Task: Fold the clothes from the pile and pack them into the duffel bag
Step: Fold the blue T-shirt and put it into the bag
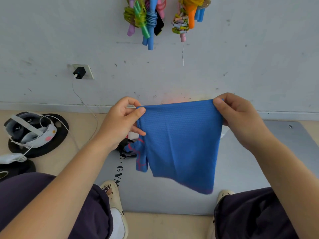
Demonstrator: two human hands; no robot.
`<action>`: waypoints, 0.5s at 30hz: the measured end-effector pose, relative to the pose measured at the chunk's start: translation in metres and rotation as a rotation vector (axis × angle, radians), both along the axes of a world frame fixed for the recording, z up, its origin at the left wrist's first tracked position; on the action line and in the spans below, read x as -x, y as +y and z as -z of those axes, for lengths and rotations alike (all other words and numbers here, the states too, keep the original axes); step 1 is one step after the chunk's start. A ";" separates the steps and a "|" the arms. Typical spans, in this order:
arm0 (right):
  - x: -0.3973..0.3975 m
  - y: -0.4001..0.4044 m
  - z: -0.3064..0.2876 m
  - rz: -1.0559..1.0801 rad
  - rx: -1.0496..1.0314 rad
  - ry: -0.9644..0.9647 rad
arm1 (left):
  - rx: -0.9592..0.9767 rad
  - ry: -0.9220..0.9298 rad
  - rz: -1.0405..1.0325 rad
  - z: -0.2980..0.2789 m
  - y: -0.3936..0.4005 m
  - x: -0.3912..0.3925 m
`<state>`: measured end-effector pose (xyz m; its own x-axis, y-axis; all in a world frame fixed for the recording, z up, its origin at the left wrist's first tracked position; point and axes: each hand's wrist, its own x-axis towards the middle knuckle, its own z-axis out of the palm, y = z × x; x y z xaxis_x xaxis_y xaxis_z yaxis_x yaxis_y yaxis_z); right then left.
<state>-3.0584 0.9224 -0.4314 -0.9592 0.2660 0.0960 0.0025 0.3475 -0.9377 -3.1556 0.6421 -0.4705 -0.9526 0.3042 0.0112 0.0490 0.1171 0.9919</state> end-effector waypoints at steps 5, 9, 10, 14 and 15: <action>0.025 0.023 0.047 0.061 -0.025 -0.178 | 0.079 -0.189 -0.020 0.053 0.020 0.020; 0.040 0.036 0.115 0.150 -0.064 -0.331 | 0.264 -0.220 -0.050 0.117 0.040 0.034; 0.043 0.038 0.128 0.181 -0.041 -0.346 | 0.246 -0.243 -0.047 0.129 0.047 0.038; 0.046 0.043 0.166 0.286 0.181 -0.348 | 0.077 -0.317 -0.063 0.164 0.071 0.043; 0.042 0.044 0.177 0.304 0.231 -0.348 | 0.029 -0.354 -0.075 0.175 0.073 0.041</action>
<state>-3.1008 0.9662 -0.6088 -0.7998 0.5143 -0.3095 0.3971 0.0665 -0.9154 -3.1961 0.7153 -0.6454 -0.9157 0.2286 -0.3305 -0.3064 0.1352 0.9423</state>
